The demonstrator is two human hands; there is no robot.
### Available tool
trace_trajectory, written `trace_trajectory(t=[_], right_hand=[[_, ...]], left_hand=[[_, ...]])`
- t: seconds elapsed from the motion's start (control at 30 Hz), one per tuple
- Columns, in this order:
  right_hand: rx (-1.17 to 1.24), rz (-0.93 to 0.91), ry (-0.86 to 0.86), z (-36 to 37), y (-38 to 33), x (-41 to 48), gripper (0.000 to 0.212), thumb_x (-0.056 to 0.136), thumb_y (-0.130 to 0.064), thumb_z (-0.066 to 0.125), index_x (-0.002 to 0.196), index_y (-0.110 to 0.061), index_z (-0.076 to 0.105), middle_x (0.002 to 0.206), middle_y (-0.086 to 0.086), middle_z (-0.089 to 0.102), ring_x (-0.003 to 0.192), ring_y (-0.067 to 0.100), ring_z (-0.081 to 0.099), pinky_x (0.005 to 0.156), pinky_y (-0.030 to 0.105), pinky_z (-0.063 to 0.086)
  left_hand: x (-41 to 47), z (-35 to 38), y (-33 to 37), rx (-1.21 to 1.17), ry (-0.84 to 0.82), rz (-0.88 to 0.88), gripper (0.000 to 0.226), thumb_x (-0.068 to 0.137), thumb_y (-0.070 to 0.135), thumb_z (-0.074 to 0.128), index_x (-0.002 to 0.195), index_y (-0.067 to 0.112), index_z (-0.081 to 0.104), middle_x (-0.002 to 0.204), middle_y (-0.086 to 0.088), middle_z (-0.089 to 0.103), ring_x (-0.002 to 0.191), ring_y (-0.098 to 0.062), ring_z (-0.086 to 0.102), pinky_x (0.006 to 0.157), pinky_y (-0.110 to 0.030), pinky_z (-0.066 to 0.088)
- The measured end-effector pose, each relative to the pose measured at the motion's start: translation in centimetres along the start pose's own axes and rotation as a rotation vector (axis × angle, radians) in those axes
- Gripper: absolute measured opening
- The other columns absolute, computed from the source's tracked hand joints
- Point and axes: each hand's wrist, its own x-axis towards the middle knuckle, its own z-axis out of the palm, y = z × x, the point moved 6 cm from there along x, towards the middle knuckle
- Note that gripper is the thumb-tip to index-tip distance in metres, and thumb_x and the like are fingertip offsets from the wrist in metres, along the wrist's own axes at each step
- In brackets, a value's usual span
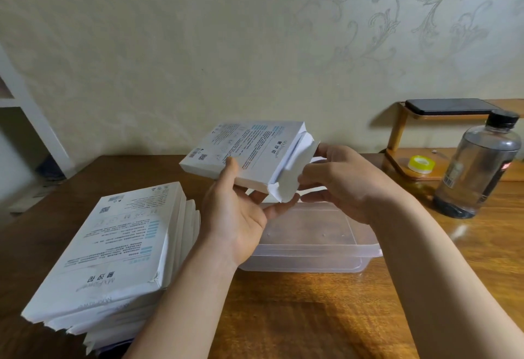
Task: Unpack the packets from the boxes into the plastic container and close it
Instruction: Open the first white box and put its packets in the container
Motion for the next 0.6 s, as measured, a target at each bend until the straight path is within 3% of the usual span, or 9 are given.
trace_trajectory(t=[0.17, 0.23, 0.3, 0.37, 0.43, 0.5, 0.6], right_hand=[[-0.137, 0.036, 0.019, 0.0, 0.1, -0.2, 0.035, 0.072, -0.017, 0.075, 0.107, -0.018, 0.071, 0.104, 0.008, 0.075, 0.100, 0.026, 0.071, 0.089, 0.051, 0.058], [-0.281, 0.073, 0.067, 0.0, 0.2, -0.3, 0.043, 0.064, -0.038, 0.082, 0.102, -0.026, 0.067, 0.102, -0.001, 0.073, 0.095, 0.018, 0.071, 0.087, 0.046, 0.060], [-0.436, 0.086, 0.192, -0.3, 0.3, -0.3, 0.063, 0.053, -0.059, 0.081, 0.103, -0.030, 0.056, 0.100, -0.008, 0.068, 0.093, 0.013, 0.068, 0.087, 0.043, 0.058], [-0.506, -0.005, 0.353, -0.7, -0.6, -0.5, 0.057, 0.067, -0.050, 0.083, 0.109, -0.026, 0.054, 0.092, -0.009, 0.064, 0.087, 0.012, 0.064, 0.084, 0.043, 0.056], [-0.448, -0.154, 0.439, -0.7, -2.0, -0.8, 0.025, 0.081, -0.027, 0.077, 0.097, -0.018, 0.061, 0.081, -0.003, 0.066, 0.079, 0.016, 0.065, 0.076, 0.044, 0.058], [-0.279, -0.207, 0.404, -0.4, -2.9, -1.1, 0.002, 0.084, -0.013, 0.069, 0.083, -0.014, 0.068, 0.073, 0.006, 0.070, 0.071, 0.021, 0.068, 0.063, 0.041, 0.058], [-0.121, -0.157, 0.316, 0.2, -2.8, -1.2, 0.007, 0.088, -0.009, 0.068, 0.081, -0.008, 0.071, 0.073, 0.010, 0.071, 0.063, 0.016, 0.068, 0.054, 0.036, 0.056]], left_hand=[[-0.5, 0.5, -0.3, -0.070, -0.063, -0.087, 0.037, 0.108, 0.040, 0.043, 0.133, 0.019, 0.060, 0.121, -0.018, 0.071, 0.101, -0.037, 0.074, 0.060, -0.048, 0.062], [-0.6, 0.8, -0.3, -0.113, -0.077, -0.090, 0.034, 0.108, 0.036, 0.044, 0.132, 0.017, 0.061, 0.118, -0.019, 0.072, 0.097, -0.036, 0.075, 0.062, -0.045, 0.063], [-0.7, 0.8, -0.3, -0.133, -0.066, -0.065, 0.029, 0.107, 0.028, 0.048, 0.132, 0.018, 0.060, 0.123, -0.019, 0.070, 0.106, -0.034, 0.072, 0.067, -0.045, 0.063], [-0.6, 0.6, -0.2, -0.146, -0.057, -0.033, 0.028, 0.105, 0.022, 0.050, 0.132, 0.021, 0.059, 0.126, -0.019, 0.069, 0.115, -0.035, 0.068, 0.071, -0.046, 0.062], [-0.5, 0.6, -0.2, -0.163, -0.062, -0.009, 0.031, 0.104, 0.018, 0.051, 0.134, 0.022, 0.058, 0.126, -0.019, 0.070, 0.118, -0.036, 0.066, 0.075, -0.048, 0.062], [-0.4, 0.6, -0.4, -0.160, -0.082, 0.003, 0.033, 0.104, 0.018, 0.049, 0.136, 0.021, 0.057, 0.127, -0.018, 0.070, 0.119, -0.036, 0.067, 0.078, -0.049, 0.062], [-0.4, 0.6, -0.7, -0.118, -0.098, 0.018, 0.034, 0.104, 0.017, 0.049, 0.136, 0.023, 0.058, 0.128, -0.017, 0.070, 0.115, -0.033, 0.069, 0.085, -0.048, 0.062]])
